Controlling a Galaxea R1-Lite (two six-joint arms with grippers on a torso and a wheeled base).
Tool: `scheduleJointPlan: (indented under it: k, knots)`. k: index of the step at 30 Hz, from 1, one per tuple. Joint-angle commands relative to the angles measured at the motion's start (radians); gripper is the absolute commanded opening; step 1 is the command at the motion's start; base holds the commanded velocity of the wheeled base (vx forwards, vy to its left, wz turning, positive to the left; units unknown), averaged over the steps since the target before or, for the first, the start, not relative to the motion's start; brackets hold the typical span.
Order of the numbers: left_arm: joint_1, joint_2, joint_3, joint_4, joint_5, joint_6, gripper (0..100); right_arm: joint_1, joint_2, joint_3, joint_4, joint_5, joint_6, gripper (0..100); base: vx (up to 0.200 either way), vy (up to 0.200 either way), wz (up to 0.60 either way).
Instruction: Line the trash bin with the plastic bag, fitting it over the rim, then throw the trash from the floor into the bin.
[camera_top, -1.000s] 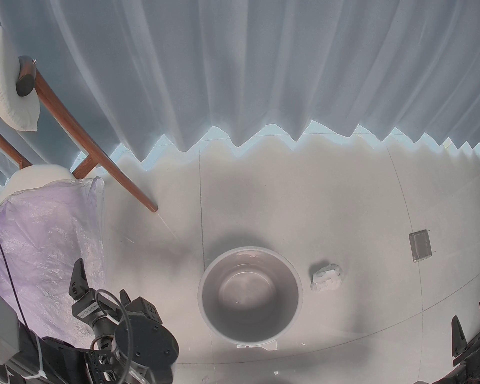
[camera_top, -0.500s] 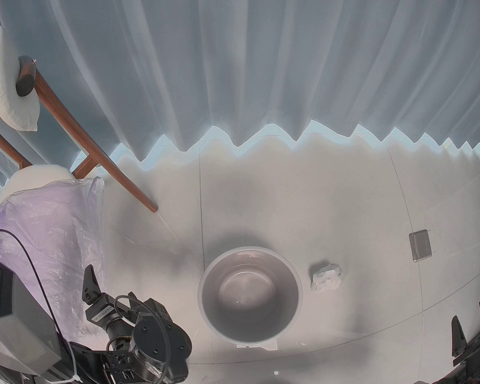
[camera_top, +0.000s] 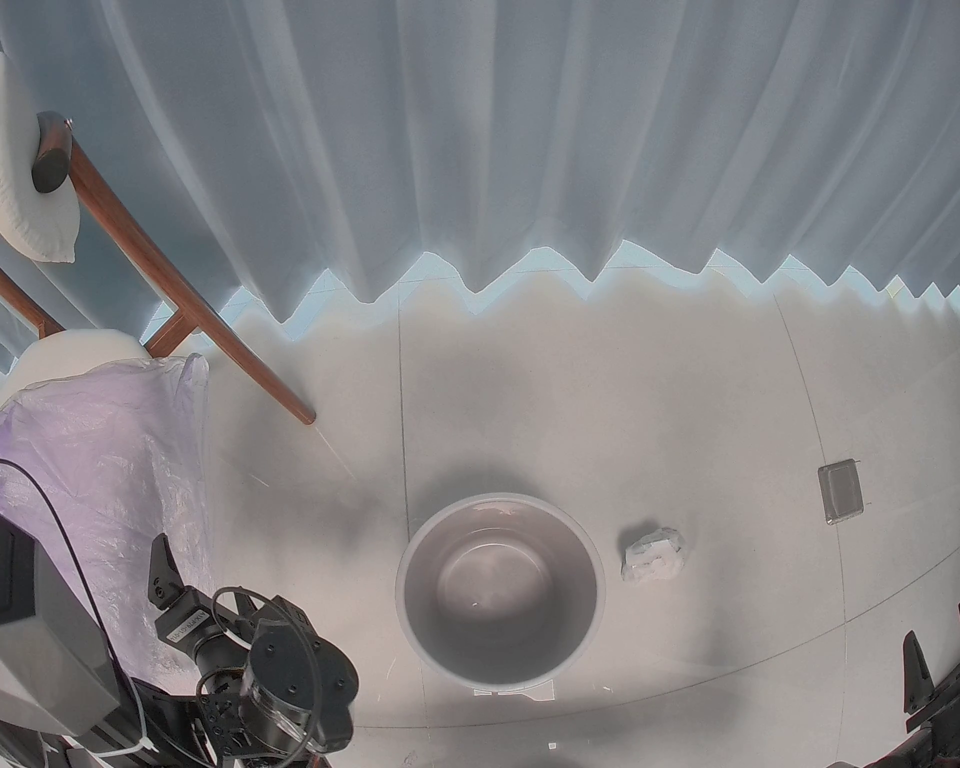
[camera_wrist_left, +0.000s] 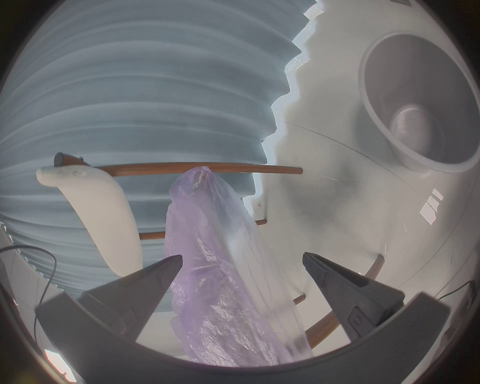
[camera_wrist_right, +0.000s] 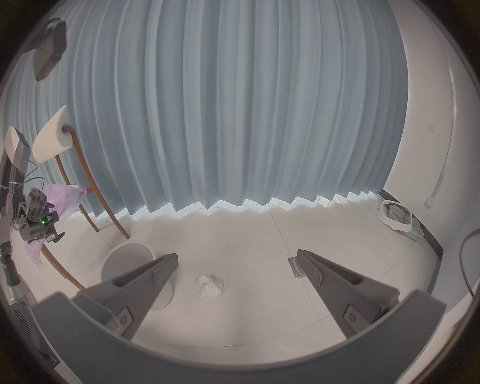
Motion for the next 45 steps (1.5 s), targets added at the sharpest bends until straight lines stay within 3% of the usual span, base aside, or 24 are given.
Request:
scheduleJointPlan:
  k: [1, 26, 27, 45]
  knots:
    - [0.024, -0.015, 0.010, -0.020, 0.010, -0.005, 100, 0.000, -0.016, 0.018, 0.000, 0.000, 0.000, 100, 0.000, 0.000, 0.00]
    - [0.061, -0.041, 0.065, -0.049, 0.007, -0.005, 100, 0.000, -0.016, 0.018, 0.000, 0.000, 0.000, 100, 0.000, 0.000, 0.00]
    - [0.061, -0.043, 0.067, -0.049, 0.006, -0.005, 0, 0.000, -0.016, 0.018, 0.000, 0.000, 0.000, 100, 0.000, 0.000, 0.00]
    - [0.062, -0.037, 0.065, -0.058, 0.006, -0.011, 0, 0.000, -0.016, 0.018, 0.000, 0.000, 0.000, 100, 0.000, 0.000, 0.00]
